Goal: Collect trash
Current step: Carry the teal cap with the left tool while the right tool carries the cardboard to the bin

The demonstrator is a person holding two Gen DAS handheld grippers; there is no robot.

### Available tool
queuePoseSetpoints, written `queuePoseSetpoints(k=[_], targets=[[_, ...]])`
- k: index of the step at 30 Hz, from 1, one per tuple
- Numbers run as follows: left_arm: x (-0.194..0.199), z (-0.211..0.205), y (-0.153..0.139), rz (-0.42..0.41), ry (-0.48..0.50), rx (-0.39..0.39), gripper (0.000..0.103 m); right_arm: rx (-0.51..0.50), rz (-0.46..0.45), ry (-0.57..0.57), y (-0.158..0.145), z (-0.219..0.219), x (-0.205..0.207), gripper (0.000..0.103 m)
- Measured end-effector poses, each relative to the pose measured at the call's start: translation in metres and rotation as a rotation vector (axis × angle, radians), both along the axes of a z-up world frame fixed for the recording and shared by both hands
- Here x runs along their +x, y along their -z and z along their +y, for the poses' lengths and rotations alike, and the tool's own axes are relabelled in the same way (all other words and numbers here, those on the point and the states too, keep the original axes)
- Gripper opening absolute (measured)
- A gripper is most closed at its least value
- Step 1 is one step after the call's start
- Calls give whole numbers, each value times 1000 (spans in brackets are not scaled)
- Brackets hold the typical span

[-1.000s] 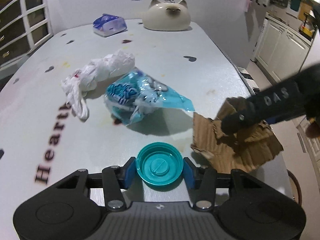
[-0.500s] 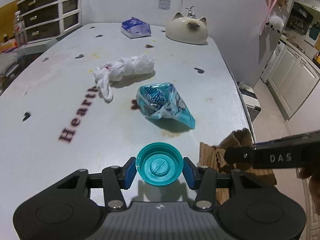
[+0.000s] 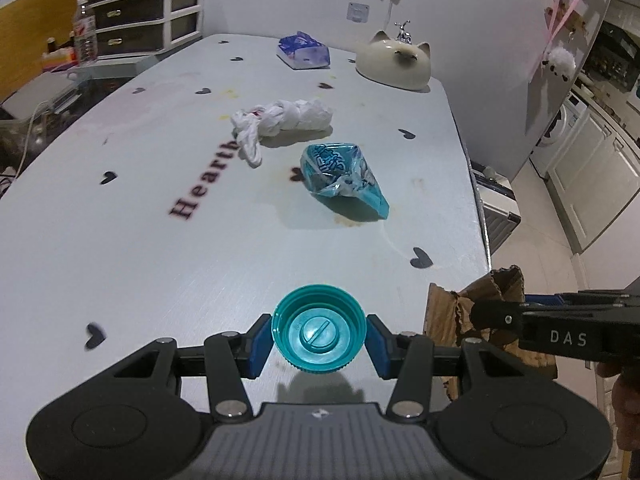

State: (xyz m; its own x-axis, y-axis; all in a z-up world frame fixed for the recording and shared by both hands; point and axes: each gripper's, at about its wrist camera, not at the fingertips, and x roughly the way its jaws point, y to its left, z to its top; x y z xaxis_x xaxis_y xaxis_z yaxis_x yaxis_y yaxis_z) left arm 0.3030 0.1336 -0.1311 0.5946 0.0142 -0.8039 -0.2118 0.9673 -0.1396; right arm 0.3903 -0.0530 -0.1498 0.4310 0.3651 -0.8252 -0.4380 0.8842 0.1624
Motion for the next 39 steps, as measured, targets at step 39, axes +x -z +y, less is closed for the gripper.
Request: queuePoseSetpoints(k=[39], targets=[[-168,-63,-59,-116,241,-10,50,-16,-187,319,-61,-86,-230,42]])
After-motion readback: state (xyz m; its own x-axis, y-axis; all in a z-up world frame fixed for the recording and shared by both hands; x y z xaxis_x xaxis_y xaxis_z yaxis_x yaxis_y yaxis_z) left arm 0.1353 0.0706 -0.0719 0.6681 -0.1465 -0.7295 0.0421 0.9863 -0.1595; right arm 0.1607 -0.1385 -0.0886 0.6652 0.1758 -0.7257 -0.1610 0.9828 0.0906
